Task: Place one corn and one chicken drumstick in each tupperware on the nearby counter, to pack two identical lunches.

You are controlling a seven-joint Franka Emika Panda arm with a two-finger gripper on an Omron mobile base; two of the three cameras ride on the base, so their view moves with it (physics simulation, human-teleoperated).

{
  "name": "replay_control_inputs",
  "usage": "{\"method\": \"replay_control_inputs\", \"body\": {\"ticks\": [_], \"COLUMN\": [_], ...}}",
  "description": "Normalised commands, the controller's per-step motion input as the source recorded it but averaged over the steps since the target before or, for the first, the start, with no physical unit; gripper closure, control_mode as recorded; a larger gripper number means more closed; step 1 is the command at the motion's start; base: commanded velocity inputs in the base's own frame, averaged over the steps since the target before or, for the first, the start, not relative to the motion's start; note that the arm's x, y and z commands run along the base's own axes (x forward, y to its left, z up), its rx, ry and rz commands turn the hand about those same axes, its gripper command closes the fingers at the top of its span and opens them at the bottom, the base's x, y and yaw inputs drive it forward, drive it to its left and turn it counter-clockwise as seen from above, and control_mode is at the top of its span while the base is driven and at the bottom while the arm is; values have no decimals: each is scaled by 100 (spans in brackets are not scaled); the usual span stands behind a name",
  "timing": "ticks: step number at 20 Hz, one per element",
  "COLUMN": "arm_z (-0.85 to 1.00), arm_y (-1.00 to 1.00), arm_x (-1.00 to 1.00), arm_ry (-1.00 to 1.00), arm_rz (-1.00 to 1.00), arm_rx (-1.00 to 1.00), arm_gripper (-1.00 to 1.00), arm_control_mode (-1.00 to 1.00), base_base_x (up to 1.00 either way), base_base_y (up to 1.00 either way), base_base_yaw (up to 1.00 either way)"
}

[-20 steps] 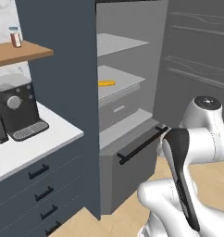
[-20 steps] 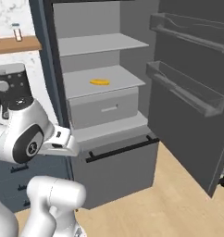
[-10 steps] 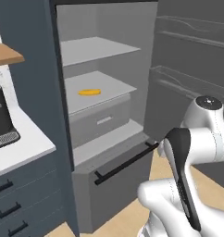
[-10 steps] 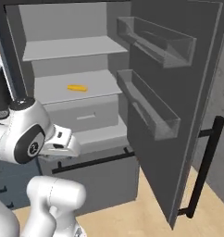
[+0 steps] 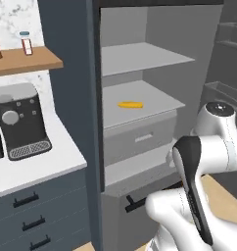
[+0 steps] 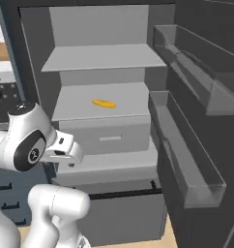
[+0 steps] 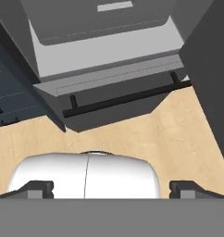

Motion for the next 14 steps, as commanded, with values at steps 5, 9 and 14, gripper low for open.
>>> {"method": "replay_control_inputs", "body": {"ticks": [5, 9, 14], "arm_z": [0, 0, 0], "arm_y": [0, 0, 0], "arm_x": [0, 0, 0], "arm_ry": [0, 0, 0], "arm_rz": [0, 0, 0], "arm_rx": [0, 0, 0], "arm_gripper": [-100, -100, -100], "arm_control_mode": [100, 100, 100], "base_base_x": [23, 46, 64], "base_base_y": [-73, -23, 15], "base_base_yaw": [15, 8, 2]}}
